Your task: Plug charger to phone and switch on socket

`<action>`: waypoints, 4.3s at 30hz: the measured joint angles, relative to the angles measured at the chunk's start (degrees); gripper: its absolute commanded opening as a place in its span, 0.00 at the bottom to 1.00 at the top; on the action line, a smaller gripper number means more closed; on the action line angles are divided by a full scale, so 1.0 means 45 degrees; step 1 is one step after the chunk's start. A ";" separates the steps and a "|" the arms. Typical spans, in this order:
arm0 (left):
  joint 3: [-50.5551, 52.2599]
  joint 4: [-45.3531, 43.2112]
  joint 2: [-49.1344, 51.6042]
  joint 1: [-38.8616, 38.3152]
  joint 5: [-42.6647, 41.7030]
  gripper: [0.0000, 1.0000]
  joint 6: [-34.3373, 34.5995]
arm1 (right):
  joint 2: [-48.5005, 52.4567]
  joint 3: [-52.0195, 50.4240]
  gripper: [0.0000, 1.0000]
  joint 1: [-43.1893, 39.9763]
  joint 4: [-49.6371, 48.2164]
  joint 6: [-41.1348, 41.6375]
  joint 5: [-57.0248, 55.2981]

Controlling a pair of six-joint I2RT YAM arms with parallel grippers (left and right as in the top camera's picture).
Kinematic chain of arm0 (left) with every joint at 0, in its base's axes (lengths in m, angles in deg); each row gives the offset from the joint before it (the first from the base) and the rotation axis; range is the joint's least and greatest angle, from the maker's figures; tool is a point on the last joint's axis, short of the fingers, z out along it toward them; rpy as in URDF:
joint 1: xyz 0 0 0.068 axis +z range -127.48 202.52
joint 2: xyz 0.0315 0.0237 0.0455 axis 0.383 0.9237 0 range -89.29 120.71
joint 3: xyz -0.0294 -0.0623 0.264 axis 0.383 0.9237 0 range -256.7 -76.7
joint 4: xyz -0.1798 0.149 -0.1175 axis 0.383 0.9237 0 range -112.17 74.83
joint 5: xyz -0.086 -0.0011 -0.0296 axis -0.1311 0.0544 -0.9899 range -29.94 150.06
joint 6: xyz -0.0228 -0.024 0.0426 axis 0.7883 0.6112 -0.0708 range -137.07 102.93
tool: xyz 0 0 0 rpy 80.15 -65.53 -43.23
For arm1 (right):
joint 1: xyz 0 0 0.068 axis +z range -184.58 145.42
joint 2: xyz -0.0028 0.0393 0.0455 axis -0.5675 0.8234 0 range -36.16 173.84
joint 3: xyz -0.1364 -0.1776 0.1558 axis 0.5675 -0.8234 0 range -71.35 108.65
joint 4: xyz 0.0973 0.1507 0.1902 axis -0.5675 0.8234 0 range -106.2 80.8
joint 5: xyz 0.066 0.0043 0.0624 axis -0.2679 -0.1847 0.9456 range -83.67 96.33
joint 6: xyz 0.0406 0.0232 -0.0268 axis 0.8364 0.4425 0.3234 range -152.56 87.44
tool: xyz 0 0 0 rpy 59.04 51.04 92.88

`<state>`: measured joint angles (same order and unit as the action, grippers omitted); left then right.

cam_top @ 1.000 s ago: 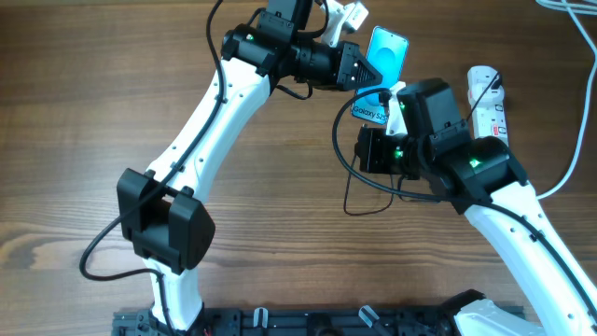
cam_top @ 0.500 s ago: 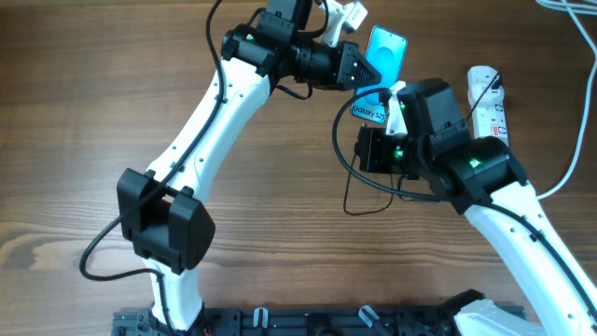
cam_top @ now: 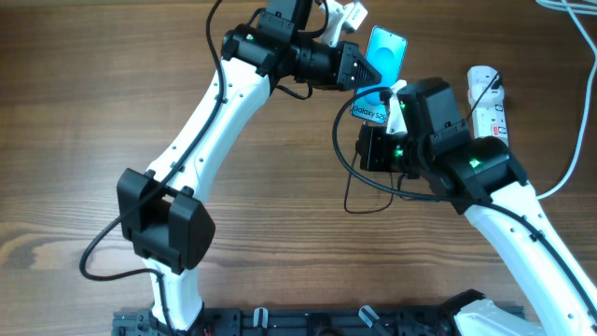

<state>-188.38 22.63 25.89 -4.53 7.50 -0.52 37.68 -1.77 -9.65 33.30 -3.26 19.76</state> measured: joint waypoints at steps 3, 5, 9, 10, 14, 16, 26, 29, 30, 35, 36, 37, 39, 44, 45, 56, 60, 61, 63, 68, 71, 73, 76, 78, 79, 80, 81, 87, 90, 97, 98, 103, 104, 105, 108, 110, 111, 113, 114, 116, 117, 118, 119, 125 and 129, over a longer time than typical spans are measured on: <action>0.0000 -0.0005 0.0000 0.0000 0.0000 0.04 0.0000 | 0.0000 0.0000 0.04 0.0000 -0.0073 -0.0005 0.0000; 0.0000 -0.0005 0.0000 0.0000 0.0000 0.04 0.0000 | 0.0000 0.0000 0.04 0.0000 -0.0073 0.0000 0.0000; 0.0000 -0.0005 0.0000 0.0000 0.0000 0.04 0.0000 | 0.0000 0.0000 0.04 0.0000 -0.0107 -0.0005 0.0000; 0.0000 -0.0010 0.0000 0.0000 0.0000 0.04 0.0000 | 0.0000 0.0000 0.04 0.0000 -0.0117 -0.0005 0.0000; 0.0000 -0.0005 0.0000 0.0015 0.0000 0.04 0.0000 | 0.0000 0.0000 0.04 0.0000 -0.0117 0.0000 0.0000; 0.0000 0.0005 0.0000 0.0015 -0.0005 0.04 0.0000 | 0.0000 0.0000 0.04 0.0000 -0.0117 0.0000 0.0005; 0.0000 0.0024 0.0000 0.0034 -0.0097 0.04 0.0000 | 0.0000 0.0000 0.04 0.0000 -0.0185 0.0000 0.0010; 0.0000 -0.0005 0.0000 0.0034 -0.0199 0.04 0.0005 | 0.0005 0.0000 0.04 0.0000 -0.0209 0.0005 0.0010; 0.0000 -0.0005 0.0000 0.0034 -0.0204 0.04 0.0005 | 0.0010 0.0000 0.04 -0.0019 -0.0209 0.0005 0.0029; 0.0000 -0.0063 0.0000 0.0034 -0.0243 0.04 0.0005 | 0.0024 0.0000 0.04 -0.0345 -0.0199 0.0005 0.0573; 0.0000 -0.0063 0.0000 0.0034 -0.0243 0.04 0.0000 | 0.0024 0.0000 0.04 -0.0403 -0.0185 0.0005 0.0661; 0.0000 -0.0063 0.0000 0.0034 -0.0243 0.04 -0.0019 | 0.0024 0.0000 0.05 -0.0423 -0.0170 0.0005 0.0699; 0.0000 -0.0053 0.0000 0.0034 -0.0243 0.04 -0.0097 | 0.0024 0.0000 0.04 -0.0447 -0.0165 0.0000 0.0777; 0.0000 -0.0053 0.0000 0.0034 -0.0248 0.04 -0.0194 | 0.0024 0.0000 0.04 -0.0447 -0.0165 0.0000 0.0787; 0.0000 -0.0053 0.0000 0.0034 -0.0248 0.04 -0.0199 | 0.0024 0.0000 0.04 -0.0447 -0.0165 0.0000 0.0787; 0.0000 0.0034 0.0000 0.0044 -0.0243 0.04 -0.0238 | 0.0024 0.0155 0.04 -0.0447 0.0092 -0.0005 0.0831; 0.0000 0.0034 0.0000 0.0068 -0.0243 0.04 -0.0243 | 0.0024 0.0219 0.04 -0.0447 0.0165 -0.0005 0.0826; 0.0000 0.0034 0.0000 0.0073 -0.0243 0.04 -0.0243 | 0.0024 0.0219 0.04 -0.0447 0.0175 -0.0005 0.0826; 0.0000 0.0039 0.0000 0.0092 -0.0243 0.04 -0.0243 | 0.0024 0.0238 0.04 -0.0447 0.0189 -0.0005 0.0826; 0.0000 0.0049 0.0000 0.0107 -0.0238 0.04 -0.0243 | 0.0024 0.0267 0.04 -0.0447 0.0194 -0.0005 0.0826; 0.0000 0.0049 0.0000 0.0117 -0.0238 0.04 -0.0243 | 0.0024 0.0340 0.04 -0.0447 0.0238 -0.0005 0.0835; 0.0000 0.0083 0.0000 0.0131 -0.0223 0.04 -0.0243 | 0.0024 0.0403 0.04 -0.0447 0.0257 0.0000 0.0908; 0.0000 0.0160 0.0000 0.0165 -0.0189 0.04 -0.0272 | 0.0024 0.0418 0.04 -0.0447 0.0267 -0.0005 0.0952; 0.0000 0.0189 0.0000 0.0185 -0.0175 0.04 -0.0277 | 0.0024 0.0427 0.04 -0.0447 0.0262 0.0000 0.0971; 0.0000 0.0189 0.0000 0.0189 -0.0165 0.04 -0.0282 | 0.0024 0.0432 0.04 -0.0447 0.0257 -0.0005 0.0971; 0.0000 0.0185 0.0000 0.0189 -0.0141 0.04 -0.0282 | 0.0024 0.0432 0.04 -0.0447 0.0238 -0.0005 0.0971; 0.0000 0.0189 0.0000 0.0189 -0.0141 0.04 -0.0277 | 0.0024 0.0432 0.04 -0.0447 0.0233 -0.0005 0.0971; -0.0005 0.0189 0.0000 0.0194 -0.0146 0.04 -0.0277 | 0.0024 0.0432 0.04 -0.0447 0.0155 0.0000 0.1015; -0.0005 0.0199 0.0000 0.0204 -0.0146 0.04 -0.0277 | 0.0024 0.0432 0.04 -0.0442 0.0126 0.0005 0.1015; -0.0005 0.0384 0.0000 0.0257 -0.0136 0.04 -0.0277 | 0.0024 0.0432 0.04 -0.0442 0.0131 0.0000 0.0971; -0.0005 0.0413 0.0000 0.0272 -0.0131 0.04 -0.0277 | 0.0024 0.0432 0.04 -0.0442 0.0131 0.0000 0.0957; -0.0010 0.0583 0.0000 0.0335 0.0073 0.04 -0.0287 | 0.0024 0.0432 0.04 -0.0437 -0.0092 0.0000 0.0918; -0.0010 0.0661 0.0000 0.0364 0.0107 0.04 -0.0340 | 0.0024 0.0432 0.04 -0.0437 -0.0185 -0.0005 0.0865; -0.0010 0.0733 0.0000 0.0403 0.0219 0.04 -0.0355 | 0.0024 0.0432 0.05 -0.0442 -0.0287 -0.0010 0.0806; -0.0010 0.0845 0.0000 0.0491 0.0457 0.04 -0.0393 | 0.0024 0.0471 0.04 -0.0442 -0.0525 -0.0005 0.0680; -0.0010 0.0860 0.0000 0.0495 0.0554 0.04 -0.0379 | 0.0019 0.0554 0.04 -0.0442 -0.0554 -0.0005 0.0622; -0.0010 0.0884 0.0000 0.0495 0.0627 0.04 -0.0374 | 0.0019 0.0617 0.04 -0.0447 -0.0612 -0.0005 0.0573; -0.0010 0.0952 0.0000 0.0495 0.0695 0.04 -0.0374 | 0.0019 0.0743 0.04 -0.0481 -0.0695 -0.0005 0.0466; -0.0010 0.1001 0.0000 0.0495 0.0729 0.04 -0.0374 | 0.0019 0.0801 0.04 -0.0515 -0.0733 -0.0005 0.0398; -0.0005 0.0986 0.0000 0.0491 0.0719 0.04 -0.0364 | 0.0015 0.0894 0.04 -0.0588 -0.0738 -0.0005 0.0321; -0.0005 0.0928 0.0000 0.0491 0.0714 0.04 -0.0359 | 0.0015 0.0908 0.05 -0.0593 -0.0733 -0.0005 0.0291; -0.0005 0.0772 0.0000 0.0486 0.0699 0.04 -0.0296 | 0.0015 0.0908 0.04 -0.0617 -0.0724 -0.0005 0.0291; 0.0000 0.0544 0.0000 0.0481 0.0685 0.04 -0.0165 | 0.0015 0.0908 0.04 -0.0646 -0.0680 -0.0005 0.0291; 0.0000 -0.0894 0.0000 0.0520 0.0432 0.04 0.1739 | 0.0019 0.0923 0.04 -0.0670 0.0160 -0.0005 0.0301; 0.0005 -0.1166 0.0000 0.0884 0.0374 0.04 0.3162 | 0.0000 0.0923 0.04 -0.0670 0.0267 -0.0005 0.0350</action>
<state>-188.36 17.38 25.89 -0.55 9.19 13.71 37.68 2.39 -12.67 34.50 -3.28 21.34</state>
